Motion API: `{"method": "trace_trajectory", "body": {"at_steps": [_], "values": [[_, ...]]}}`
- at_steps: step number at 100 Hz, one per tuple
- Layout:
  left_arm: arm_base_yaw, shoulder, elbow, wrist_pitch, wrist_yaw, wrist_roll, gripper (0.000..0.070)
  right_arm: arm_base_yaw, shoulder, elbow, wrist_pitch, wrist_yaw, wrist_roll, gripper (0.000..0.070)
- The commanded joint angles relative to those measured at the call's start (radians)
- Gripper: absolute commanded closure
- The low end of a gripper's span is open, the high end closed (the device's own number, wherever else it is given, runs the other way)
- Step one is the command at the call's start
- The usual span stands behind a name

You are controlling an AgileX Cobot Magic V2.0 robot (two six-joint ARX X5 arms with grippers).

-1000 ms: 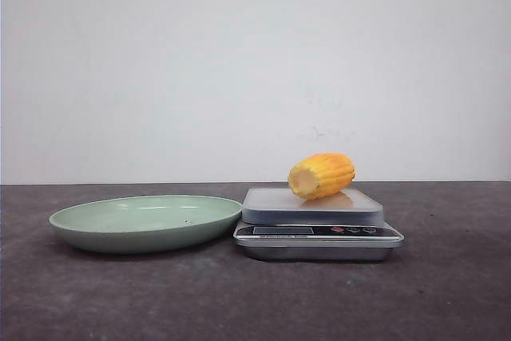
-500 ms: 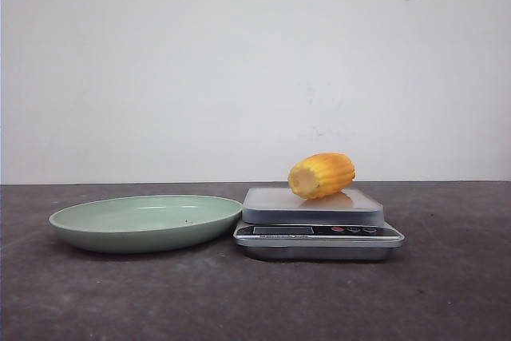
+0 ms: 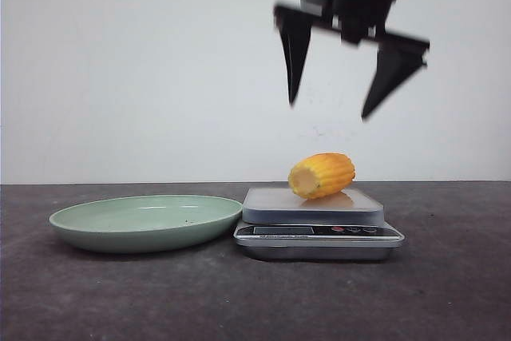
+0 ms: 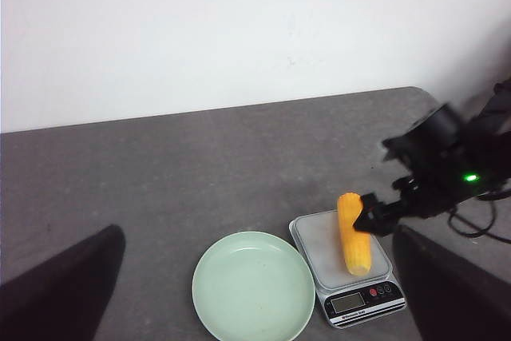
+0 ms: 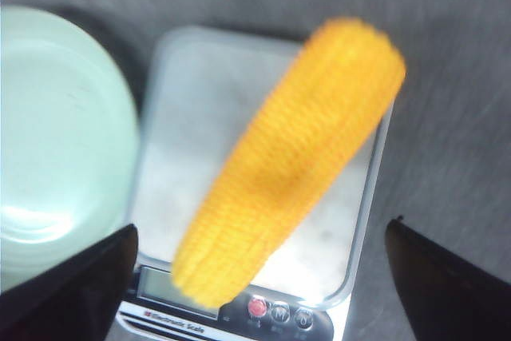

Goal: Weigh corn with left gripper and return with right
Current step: 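Lower the right gripper onto the corn on the scale and close, then lift the corn with the right gripper and carry it toward the plate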

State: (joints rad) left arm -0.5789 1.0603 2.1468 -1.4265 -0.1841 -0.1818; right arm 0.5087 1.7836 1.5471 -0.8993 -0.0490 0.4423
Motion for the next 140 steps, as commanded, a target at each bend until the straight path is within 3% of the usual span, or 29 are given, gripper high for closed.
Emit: {"method": "trace_trajectory", "body": {"at_steps": [1, 12, 24, 37, 44, 68, 89, 115, 140], "values": [[-0.006, 0.011, 0.023, -0.027, 0.001, 0.005, 0.0000, 0.005, 0.046, 0.023, -0.005, 0.000, 0.052, 0.0085], [-0.006, 0.011, 0.023, -0.027, 0.001, 0.007, 0.0000, 0.008, 0.089, 0.023, -0.010, -0.031, 0.056, 0.0110], [-0.006, 0.012, 0.019, -0.027, 0.001, 0.013, 0.0000, 0.025, 0.113, 0.023, -0.016, -0.035, 0.055, 0.0375], [-0.006, 0.012, 0.006, -0.027, 0.001, 0.013, 0.0000, 0.034, 0.119, 0.023, -0.013, -0.029, 0.040, 0.0517], [-0.006, 0.012, 0.000, -0.027, 0.001, 0.013, 0.0000, 0.041, 0.119, 0.023, -0.013, -0.029, 0.013, 0.0700], [-0.006, 0.011, -0.007, -0.029, 0.001, 0.025, 0.0000, 0.045, 0.099, 0.026, 0.017, -0.018, -0.065, 0.0699], [-0.006, -0.017, -0.007, -0.032, -0.005, 0.043, 0.0000, 0.047, -0.028, 0.088, 0.068, 0.101, -0.163, 0.0699], [-0.006, -0.040, -0.007, -0.032, -0.056, 0.043, 0.0000, 0.126, -0.147, 0.296, 0.215, 0.092, -0.171, 0.0699], [-0.006, -0.040, -0.007, -0.032, -0.056, 0.042, 0.0000, 0.229, -0.150, 0.417, 0.262, 0.092, -0.193, 0.0699]]}}
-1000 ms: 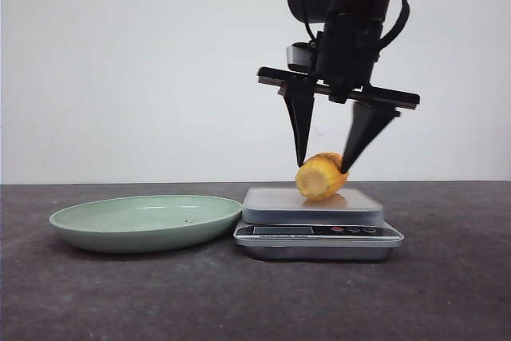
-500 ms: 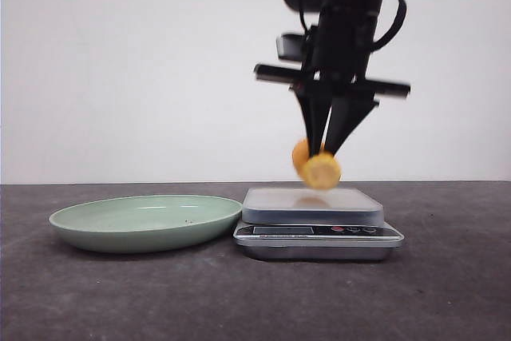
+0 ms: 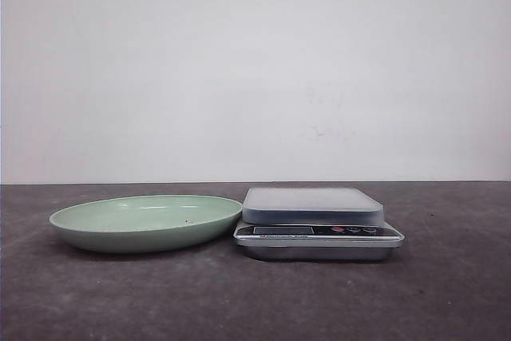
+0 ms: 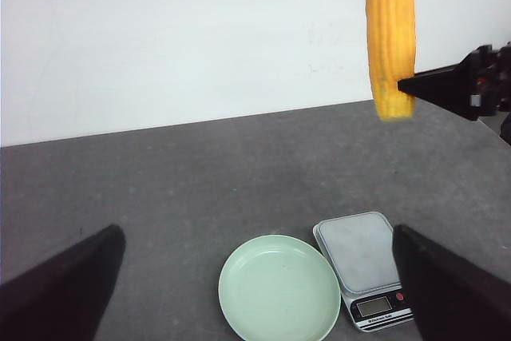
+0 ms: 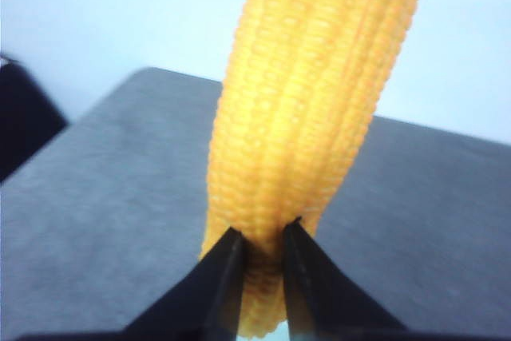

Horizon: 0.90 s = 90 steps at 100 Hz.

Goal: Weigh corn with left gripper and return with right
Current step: 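Lift the corn with the right gripper and carry it toward the plate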

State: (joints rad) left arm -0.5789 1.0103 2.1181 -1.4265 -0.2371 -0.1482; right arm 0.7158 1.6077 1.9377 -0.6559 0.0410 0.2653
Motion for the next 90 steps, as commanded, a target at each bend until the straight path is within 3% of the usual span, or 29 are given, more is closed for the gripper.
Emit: {"method": "trace_trajectory", "body": {"at_steps": [1, 35, 60, 90], "values": [[-0.006, 0.010, 0.022, -0.032, -0.003, 0.009, 0.0000, 0.025, 0.026, 0.026, 0.021, 0.003, -0.016, 0.0699], [-0.006, 0.010, 0.022, -0.032, -0.002, 0.000, 0.0000, 0.074, 0.118, 0.026, -0.053, -0.003, 0.013, 0.0699], [-0.006, 0.010, 0.022, -0.032, -0.002, -0.003, 0.0000, 0.082, 0.280, 0.026, -0.156, -0.144, 0.118, 0.0699], [-0.006, 0.009, 0.022, -0.032, -0.002, -0.003, 0.0000, 0.134, 0.463, 0.026, -0.187, -0.202, 0.192, 0.0699]]}}
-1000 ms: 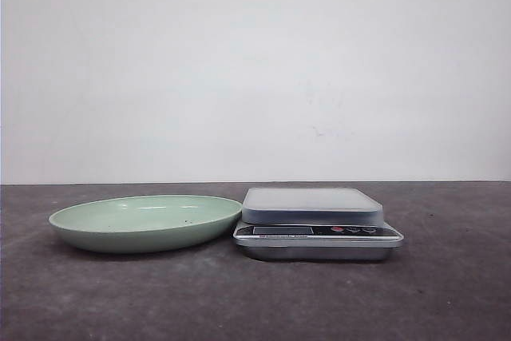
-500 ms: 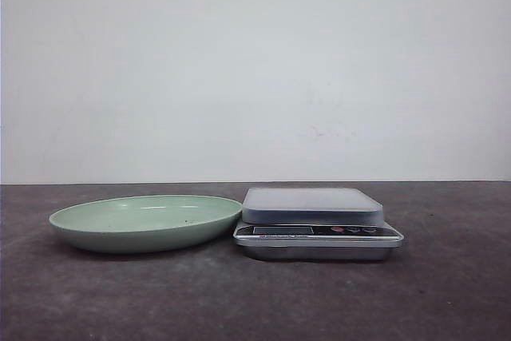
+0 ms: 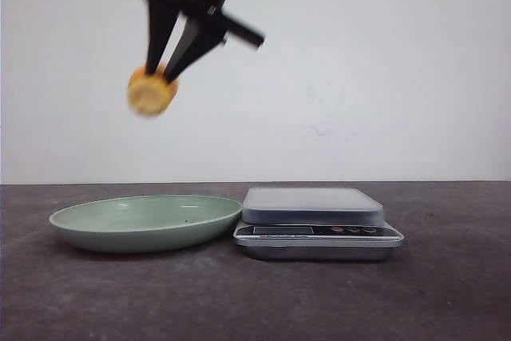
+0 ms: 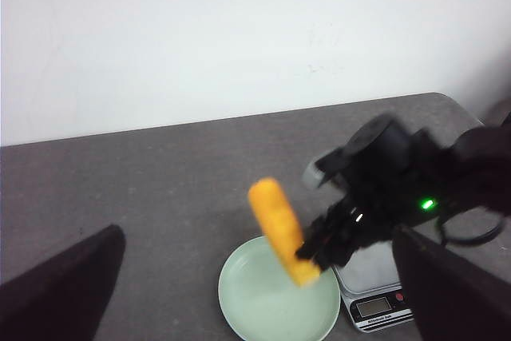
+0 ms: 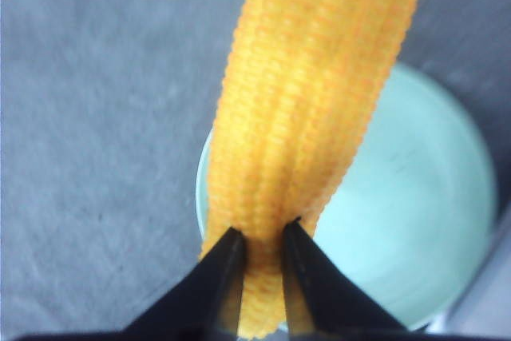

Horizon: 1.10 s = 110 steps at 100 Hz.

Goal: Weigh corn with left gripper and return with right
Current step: 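Lift the corn with the right gripper and carry it toward the plate, then lower the corn onto the green plate, open the right gripper, withdraw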

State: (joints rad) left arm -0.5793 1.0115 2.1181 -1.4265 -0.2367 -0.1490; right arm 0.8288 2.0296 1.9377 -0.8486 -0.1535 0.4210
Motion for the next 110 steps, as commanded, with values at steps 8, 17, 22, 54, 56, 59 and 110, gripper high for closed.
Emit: {"method": "trace_trajectory", "body": {"at_steps": [8, 17, 22, 54, 56, 59, 110], "values": [[-0.005, 0.007, 0.022, -0.032, -0.002, -0.002, 0.0000, 0.035, 0.074, 0.026, -0.003, -0.008, 0.063, 0.0699], [-0.005, 0.007, 0.022, -0.032, -0.001, -0.002, 0.0000, 0.050, 0.111, 0.026, -0.006, -0.009, 0.086, 0.0699], [-0.005, 0.007, 0.022, -0.032, 0.002, -0.002, 0.0000, 0.053, 0.127, 0.026, -0.010, -0.019, 0.102, 0.0699], [-0.005, 0.008, 0.022, -0.032, 0.001, -0.002, 0.0000, 0.044, 0.169, 0.026, -0.050, -0.019, 0.179, 0.0699], [-0.005, 0.008, 0.021, -0.032, 0.001, -0.002, 0.0000, 0.044, 0.169, 0.026, -0.051, -0.008, 0.184, 0.0698], [-0.005, 0.008, 0.022, -0.032, 0.001, -0.002, 0.0000, 0.044, 0.169, 0.026, -0.055, 0.012, 0.195, 0.0693], [-0.005, 0.007, 0.022, -0.033, 0.002, -0.003, 0.0000, -0.002, -0.013, 0.099, -0.080, 0.294, -0.019, 0.0019]]}}
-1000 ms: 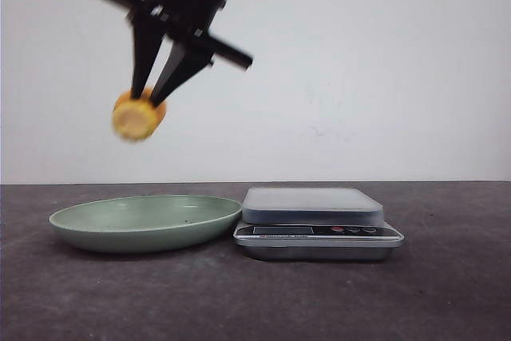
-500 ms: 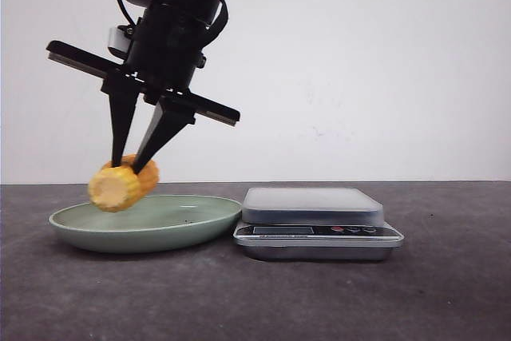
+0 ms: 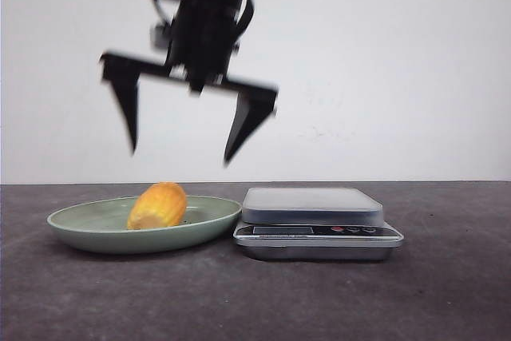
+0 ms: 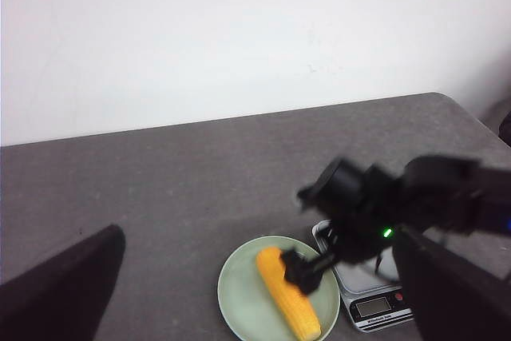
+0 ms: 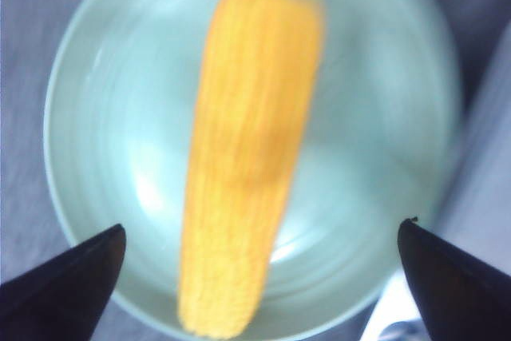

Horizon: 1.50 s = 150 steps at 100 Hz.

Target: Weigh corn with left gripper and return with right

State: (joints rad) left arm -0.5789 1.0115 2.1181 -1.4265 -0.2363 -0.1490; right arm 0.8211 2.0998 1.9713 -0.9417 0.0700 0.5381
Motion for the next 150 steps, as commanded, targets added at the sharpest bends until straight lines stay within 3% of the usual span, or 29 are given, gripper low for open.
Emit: {"method": "trace_trajectory", "body": {"at_steps": [1, 17, 24, 32, 49, 55, 63, 75, 113, 150], "values": [[-0.006, 0.007, 0.022, -0.033, 0.001, -0.003, 0.0000, 0.006, -0.093, 0.068, 0.013, 0.084, -0.153, 0.0036], [-0.006, 0.007, 0.021, -0.033, 0.001, -0.017, 0.0000, 0.023, -0.297, 0.072, 0.005, 0.295, -0.369, 0.0331], [-0.006, 0.007, 0.020, -0.033, 0.000, -0.017, 0.0000, 0.027, -0.388, 0.072, 0.006, 0.305, -0.398, 0.0470], [-0.006, 0.007, 0.020, -0.033, 0.000, -0.018, 0.0000, 0.028, -0.490, 0.072, 0.006, 0.298, -0.401, 0.0698], [-0.006, 0.007, 0.020, -0.033, 0.000, -0.018, 0.0000, 0.043, -0.687, 0.071, 0.036, 0.296, -0.489, 0.0691], [-0.006, 0.007, 0.020, -0.033, 0.001, -0.018, 0.0239, 0.054, -0.750, 0.070, 0.061, 0.268, -0.567, 0.0691], [-0.006, 0.007, 0.019, -0.033, 0.000, -0.015, 0.0700, 0.066, -0.829, 0.069, 0.084, 0.153, -0.702, 0.0693], [-0.006, 0.007, 0.016, -0.033, 0.000, -0.018, 0.0691, 0.067, -0.926, 0.067, 0.088, 0.033, -0.768, 0.0693], [-0.006, 0.007, 0.005, -0.033, 0.000, -0.054, 0.0689, 0.066, -1.082, 0.045, -0.002, 0.082, -0.774, 0.0693], [-0.006, 0.005, 0.008, -0.032, 0.000, -0.054, 0.0689, 0.067, -1.137, 0.046, 0.029, 0.082, -0.774, 0.0693]]}}
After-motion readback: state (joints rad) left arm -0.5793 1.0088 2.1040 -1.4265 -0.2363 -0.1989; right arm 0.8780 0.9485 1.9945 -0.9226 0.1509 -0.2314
